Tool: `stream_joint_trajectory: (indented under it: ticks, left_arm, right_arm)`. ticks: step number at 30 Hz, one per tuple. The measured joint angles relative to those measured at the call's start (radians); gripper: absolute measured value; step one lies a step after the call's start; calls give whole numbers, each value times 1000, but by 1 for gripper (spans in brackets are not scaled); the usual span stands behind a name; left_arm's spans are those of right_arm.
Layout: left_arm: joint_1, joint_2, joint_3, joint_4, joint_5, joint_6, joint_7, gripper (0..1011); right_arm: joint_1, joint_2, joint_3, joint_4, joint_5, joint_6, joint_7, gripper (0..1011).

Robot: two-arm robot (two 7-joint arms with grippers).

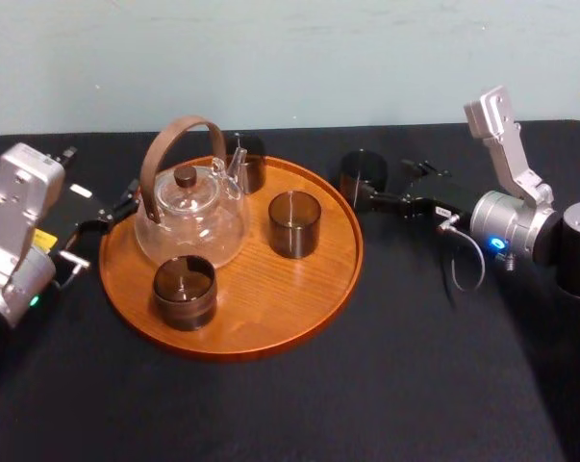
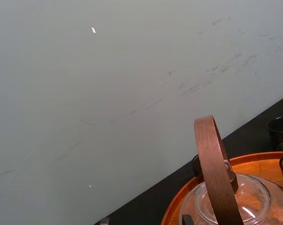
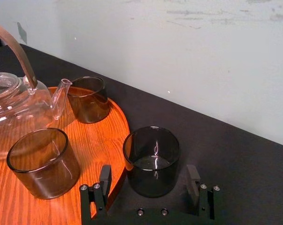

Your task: Pick up the glass from the table and place it on the tray.

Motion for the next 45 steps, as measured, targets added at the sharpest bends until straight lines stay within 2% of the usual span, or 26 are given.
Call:
stream_joint_trajectory:
  ticks: [31,45]
  left_arm:
    - [0,0,0,0,0,0,0,1001]
    - [0,0,0,0,0,0,0,1001]
  right_arm:
    - [116,-88,4,215,-40,-38,25,1002]
    - [154,-123,10,285,-65,-66,32,1002]
